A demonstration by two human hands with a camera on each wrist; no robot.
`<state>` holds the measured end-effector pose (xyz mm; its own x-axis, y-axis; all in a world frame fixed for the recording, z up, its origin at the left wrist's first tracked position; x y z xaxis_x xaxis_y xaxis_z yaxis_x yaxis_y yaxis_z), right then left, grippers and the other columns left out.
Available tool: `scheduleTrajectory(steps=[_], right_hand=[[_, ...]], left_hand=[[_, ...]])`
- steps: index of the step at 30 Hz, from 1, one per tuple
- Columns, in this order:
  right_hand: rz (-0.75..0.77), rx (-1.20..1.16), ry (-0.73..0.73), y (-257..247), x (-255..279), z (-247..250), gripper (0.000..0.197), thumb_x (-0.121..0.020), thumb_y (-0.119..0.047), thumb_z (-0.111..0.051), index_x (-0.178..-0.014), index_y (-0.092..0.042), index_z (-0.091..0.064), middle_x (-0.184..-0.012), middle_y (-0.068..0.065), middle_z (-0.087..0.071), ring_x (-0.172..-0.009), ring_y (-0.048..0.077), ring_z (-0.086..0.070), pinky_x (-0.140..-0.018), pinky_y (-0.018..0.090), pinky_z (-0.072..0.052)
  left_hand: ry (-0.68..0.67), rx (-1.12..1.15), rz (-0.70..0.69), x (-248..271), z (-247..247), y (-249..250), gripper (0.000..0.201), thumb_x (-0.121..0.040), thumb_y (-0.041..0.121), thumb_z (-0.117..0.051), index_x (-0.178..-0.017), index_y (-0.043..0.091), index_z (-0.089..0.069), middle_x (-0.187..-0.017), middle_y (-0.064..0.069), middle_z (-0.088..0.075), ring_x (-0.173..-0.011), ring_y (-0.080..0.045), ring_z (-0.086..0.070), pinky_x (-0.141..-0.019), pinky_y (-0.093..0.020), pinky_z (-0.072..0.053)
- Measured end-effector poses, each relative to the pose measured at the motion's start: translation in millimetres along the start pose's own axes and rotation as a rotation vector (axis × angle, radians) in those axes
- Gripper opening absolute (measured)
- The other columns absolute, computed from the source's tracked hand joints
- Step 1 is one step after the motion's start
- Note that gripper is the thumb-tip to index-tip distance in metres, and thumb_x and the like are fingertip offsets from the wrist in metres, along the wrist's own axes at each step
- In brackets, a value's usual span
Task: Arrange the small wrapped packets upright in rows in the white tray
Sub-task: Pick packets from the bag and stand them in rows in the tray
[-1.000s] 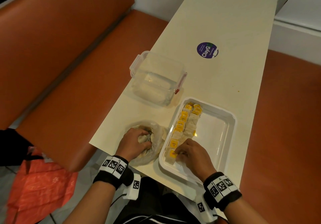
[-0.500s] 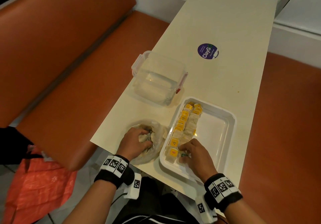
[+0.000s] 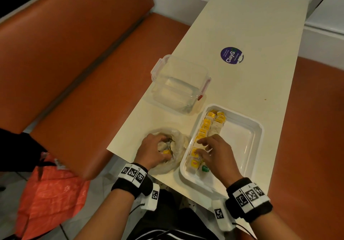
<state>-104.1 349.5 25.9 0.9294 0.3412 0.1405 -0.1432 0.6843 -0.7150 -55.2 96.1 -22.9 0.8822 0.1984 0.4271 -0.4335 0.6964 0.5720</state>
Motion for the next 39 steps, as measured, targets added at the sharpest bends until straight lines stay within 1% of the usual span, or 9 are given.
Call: scheduleTrajectory(steps=[3,6,9,12,18,24,29,33,39], right_hand=[[0.090,-0.029,-0.095,-29.5,-10.9,-9.5,0.024,-0.089,-0.018,-0.078,-0.110,-0.028,-0.073,-0.100,-0.014,-0.057,-0.081,0.000,-0.061,-0.077,0.017,-0.051],[0.154,0.003,-0.244,-50.6,-19.2,-31.4,0.033,-0.087,-0.015,-0.076,-0.116,-0.029,-0.072,-0.106,-0.008,-0.059,-0.088,0.009,-0.062,-0.082,0.029,-0.054],[0.140,0.042,-0.307,-60.1,-24.5,-46.5,0.040,-0.087,-0.017,-0.073,-0.125,-0.029,-0.069,-0.113,-0.003,-0.060,-0.095,0.015,-0.061,-0.086,0.037,-0.055],[0.116,0.080,-0.295,-60.3,-28.2,-47.3,0.047,-0.086,-0.020,-0.077,-0.131,-0.031,-0.066,-0.117,-0.004,-0.059,-0.098,0.013,-0.060,-0.087,0.028,-0.051],[0.048,-0.021,-0.315,-60.1,-32.7,-36.8,0.073,-0.072,-0.030,-0.092,-0.137,-0.035,-0.060,-0.124,-0.010,-0.058,-0.095,0.004,-0.058,-0.076,0.008,-0.042],[0.008,-0.202,-0.423,-77.4,-28.8,-38.3,0.100,-0.062,-0.041,-0.098,-0.149,-0.037,-0.047,-0.135,-0.015,-0.057,-0.109,0.005,-0.061,-0.088,0.023,-0.055],[-0.057,-0.431,-0.458,-86.8,-27.7,-37.9,0.093,-0.063,-0.026,-0.100,-0.143,-0.035,-0.053,-0.123,-0.008,-0.067,-0.094,0.009,-0.072,-0.086,0.029,-0.062],[-0.089,-0.453,-0.505,-86.9,-27.0,-36.0,0.084,-0.067,-0.021,-0.098,-0.138,-0.031,-0.055,-0.106,-0.002,-0.076,-0.081,0.009,-0.074,-0.079,0.026,-0.061],[-0.136,-0.517,-0.530,-82.2,-20.2,-33.7,0.054,-0.077,-0.013,-0.091,-0.124,-0.023,-0.065,-0.084,0.002,-0.079,-0.073,0.008,-0.073,-0.078,0.026,-0.060]], left_hand=[[-0.027,-0.094,-0.005,1.2,-7.8,4.1,0.059,-0.074,0.036,-0.086,-0.129,0.034,-0.066,-0.127,0.002,-0.050,-0.122,-0.019,-0.050,-0.099,-0.037,-0.049],[-0.005,-0.056,-0.016,-0.9,-6.5,7.4,0.041,-0.078,0.023,-0.083,-0.117,0.028,-0.071,-0.121,0.001,-0.057,-0.113,-0.023,-0.060,-0.088,-0.028,-0.048],[0.005,0.057,0.029,-2.4,4.8,8.8,0.030,-0.076,0.017,-0.083,-0.104,0.025,-0.075,-0.107,0.005,-0.068,-0.101,-0.018,-0.066,-0.077,-0.019,-0.043],[0.053,0.250,0.125,2.9,21.1,9.6,0.025,-0.076,0.011,-0.083,-0.095,0.027,-0.075,-0.096,0.014,-0.070,-0.084,-0.006,-0.065,-0.063,-0.010,-0.045],[-0.081,0.939,0.242,21.0,38.3,6.4,0.031,-0.079,-0.011,-0.070,-0.100,0.012,-0.075,-0.100,-0.013,-0.077,-0.083,-0.027,-0.072,-0.071,-0.037,-0.057],[-0.214,1.412,0.168,32.6,52.0,18.0,0.039,-0.066,-0.013,-0.060,-0.097,0.009,-0.069,-0.099,-0.022,-0.068,-0.092,-0.037,-0.066,-0.075,-0.043,-0.057],[-0.279,1.732,0.114,39.1,58.8,29.4,0.043,-0.059,-0.009,-0.046,-0.097,0.006,-0.059,-0.097,-0.023,-0.064,-0.089,-0.042,-0.067,-0.070,-0.046,-0.060],[-0.239,1.775,0.082,39.2,61.9,31.1,0.056,-0.037,0.004,-0.072,-0.092,0.008,-0.065,-0.101,-0.021,-0.066,-0.088,-0.042,-0.067,-0.069,-0.047,-0.060],[-0.233,1.817,0.065,41.3,65.4,36.0,0.060,-0.033,0.010,-0.070,-0.093,0.008,-0.067,-0.098,-0.019,-0.064,-0.091,-0.043,-0.065,-0.074,-0.041,-0.047]])
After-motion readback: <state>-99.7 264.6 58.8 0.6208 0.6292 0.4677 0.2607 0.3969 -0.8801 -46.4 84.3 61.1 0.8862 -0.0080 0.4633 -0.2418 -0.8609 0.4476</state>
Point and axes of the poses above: each hand's wrist, its own x-axis away from the middle knuckle, its own z-axis out of the back of the hand, y = z × x, the point moved 1 cm from there along -x, towards the middle knuckle
